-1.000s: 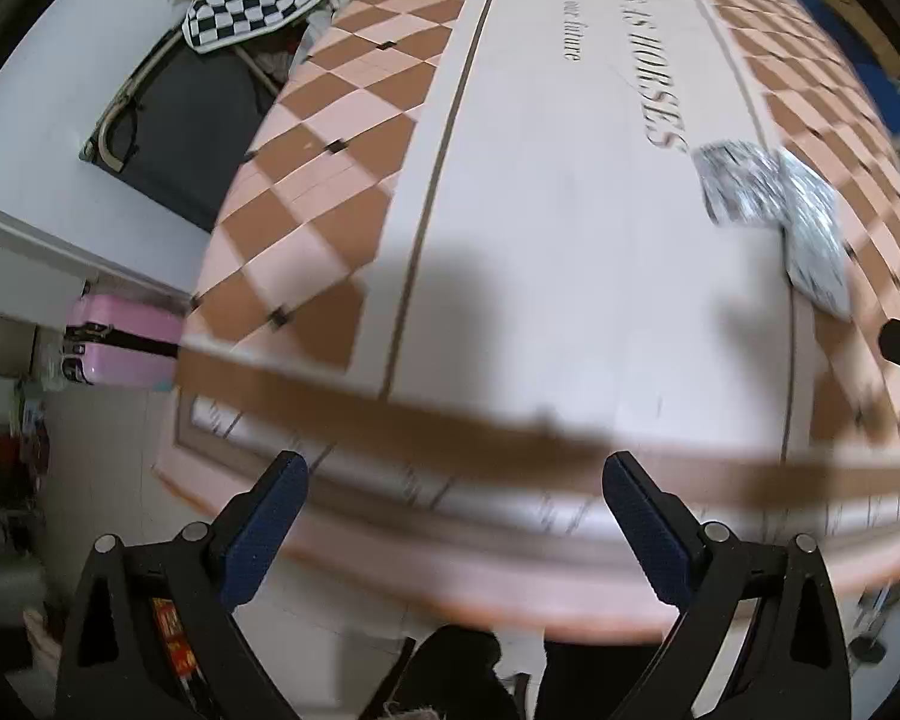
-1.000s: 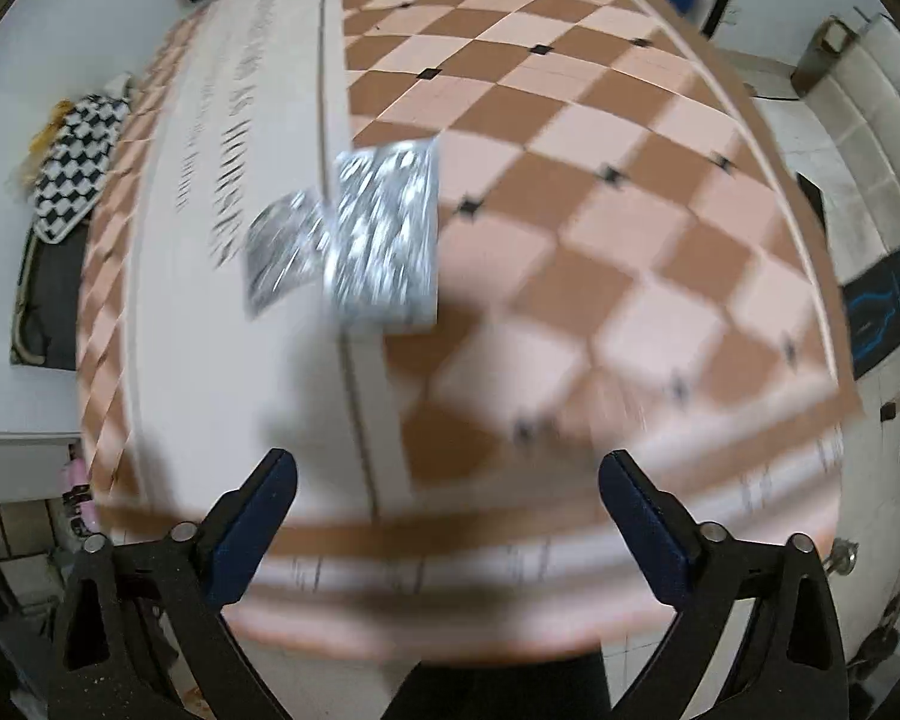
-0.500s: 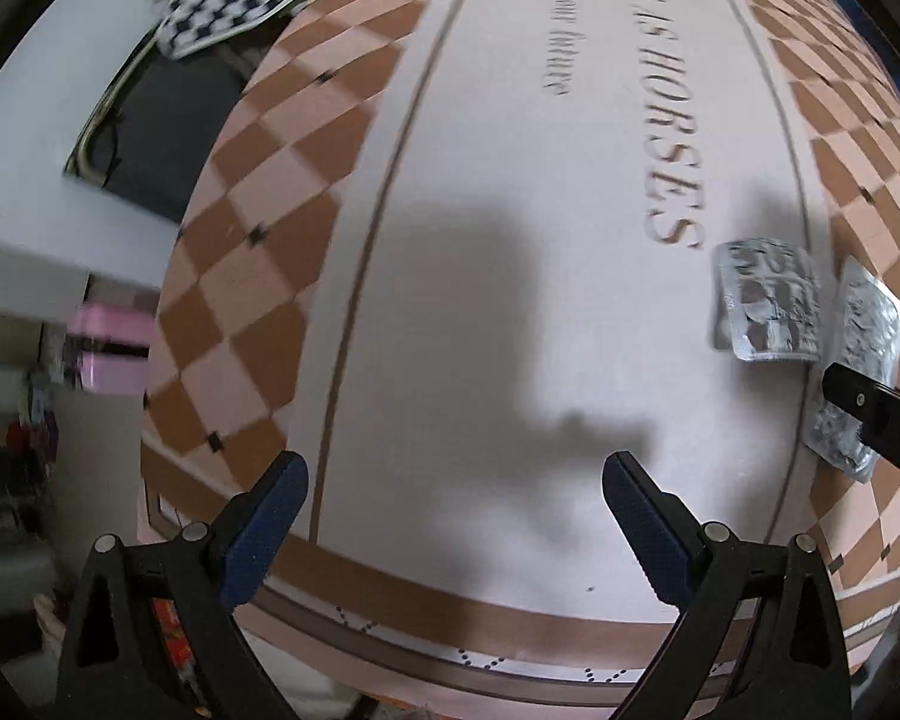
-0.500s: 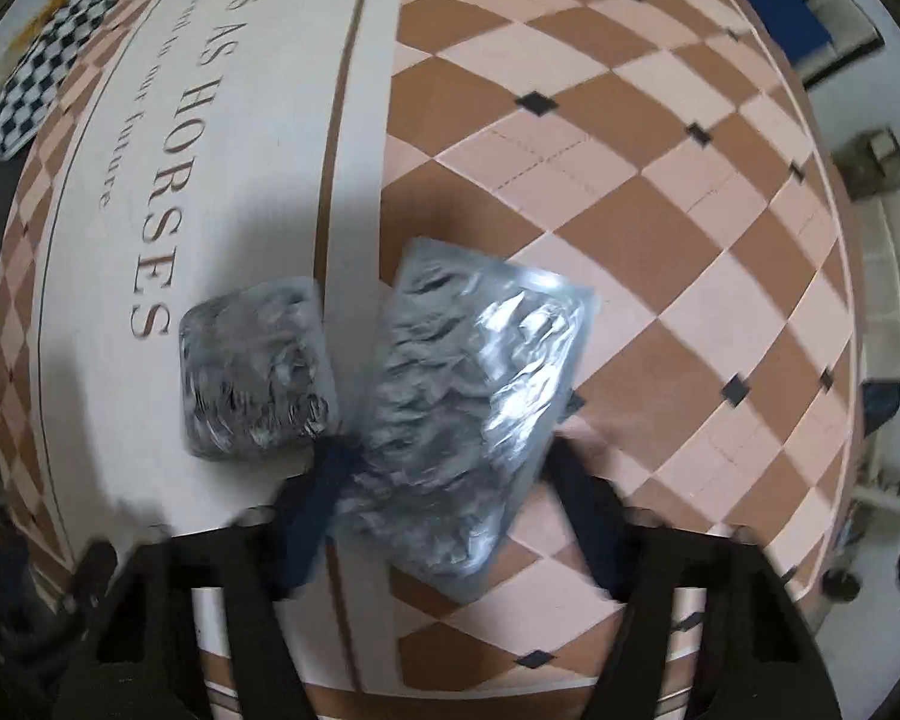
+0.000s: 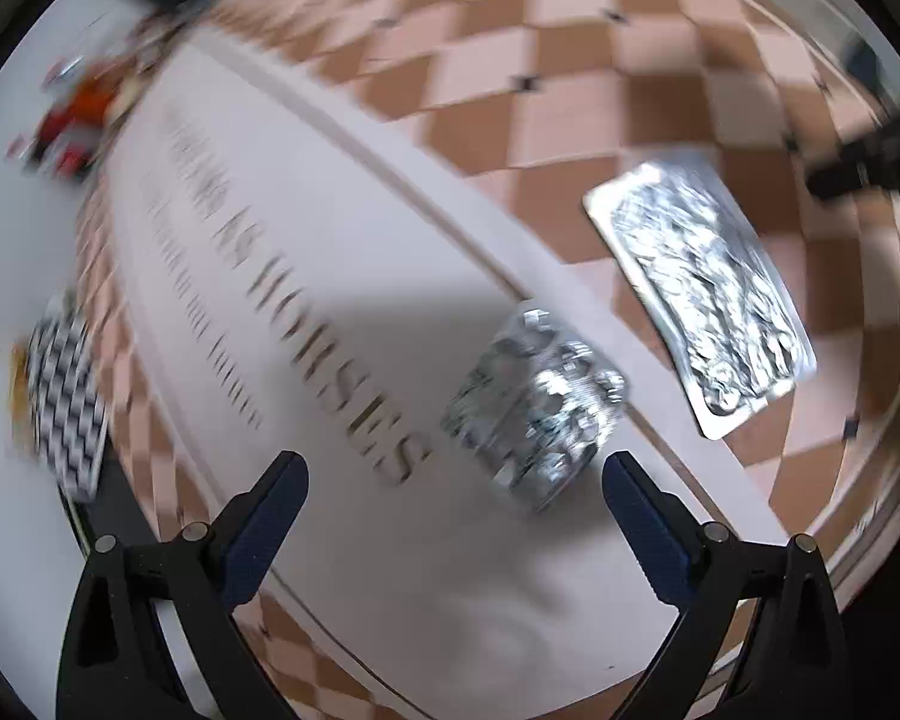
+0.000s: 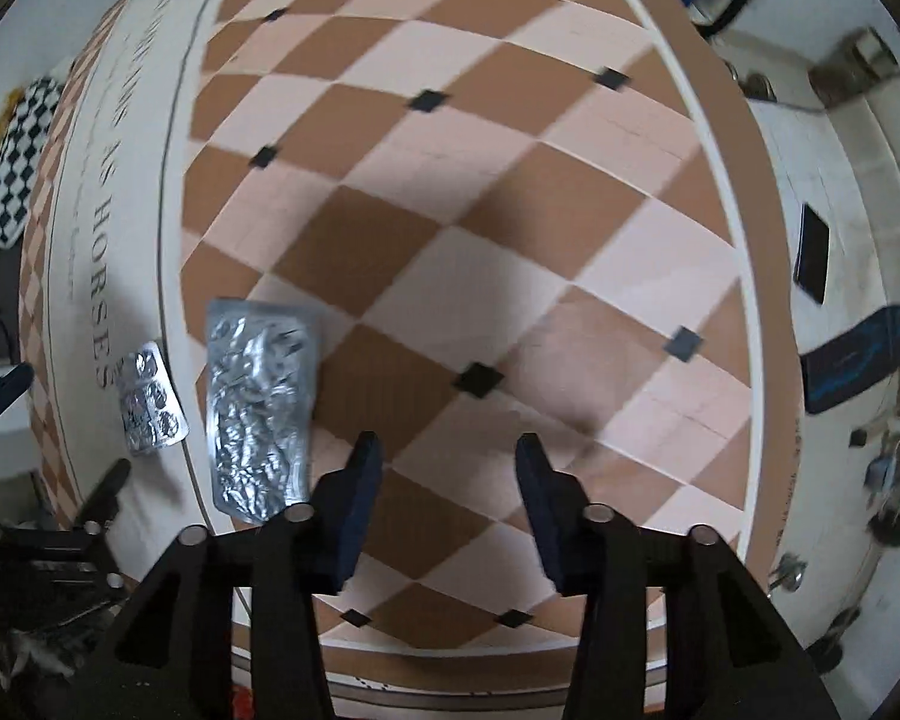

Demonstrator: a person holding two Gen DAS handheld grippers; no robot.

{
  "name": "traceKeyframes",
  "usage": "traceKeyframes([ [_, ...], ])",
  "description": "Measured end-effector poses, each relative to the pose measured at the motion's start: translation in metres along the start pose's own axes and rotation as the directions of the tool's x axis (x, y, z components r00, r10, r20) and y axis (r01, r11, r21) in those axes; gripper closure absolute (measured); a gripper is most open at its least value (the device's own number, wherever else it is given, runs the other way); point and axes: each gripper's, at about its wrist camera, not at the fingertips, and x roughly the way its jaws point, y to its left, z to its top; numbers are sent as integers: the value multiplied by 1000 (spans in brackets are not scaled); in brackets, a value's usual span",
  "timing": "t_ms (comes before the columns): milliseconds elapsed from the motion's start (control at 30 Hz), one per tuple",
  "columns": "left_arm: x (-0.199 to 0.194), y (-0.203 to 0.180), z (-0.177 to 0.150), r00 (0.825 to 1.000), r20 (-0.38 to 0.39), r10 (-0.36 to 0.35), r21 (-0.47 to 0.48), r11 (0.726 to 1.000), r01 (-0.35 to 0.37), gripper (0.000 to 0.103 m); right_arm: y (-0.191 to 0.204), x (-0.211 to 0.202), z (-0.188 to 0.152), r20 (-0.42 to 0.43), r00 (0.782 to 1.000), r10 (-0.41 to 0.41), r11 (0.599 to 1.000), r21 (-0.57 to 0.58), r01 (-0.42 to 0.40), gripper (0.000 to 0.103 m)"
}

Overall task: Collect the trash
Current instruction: 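Grasp a foil blister pack with the left tool while the right tool grasps another foil pack, then carry both foil blister packs to the trash bin and open both tools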

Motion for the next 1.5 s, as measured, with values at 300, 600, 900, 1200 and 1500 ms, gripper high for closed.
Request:
traceKeyframes([
  [300, 13, -16, 22, 994, -44, -101, 120, 987, 106, 42, -15, 15, 15, -28, 1000, 10, 999, 39, -9, 51],
  [600, 4, 0, 11, 992, -25, -126, -86, 989, 124, 42, -18, 3, 12, 6, 996, 88, 991, 96, -88, 41],
  [900, -3, 66, -81, 981, 9, -194, -753, 644, 134, 42, 42, 13, 1, 5, 993, 121, 980, 157, -120, 26],
  [1200, 2, 74, -124, 987, -32, -157, -889, 456, 44, 42, 110, 40, -6, 17, 994, -107, 990, 93, 105, 18],
  [1500, 4, 77, -141, 987, -18, -161, -901, 431, 54, 42, 130, 38, -19, 80, 985, -153, 987, 56, 148, 37],
])
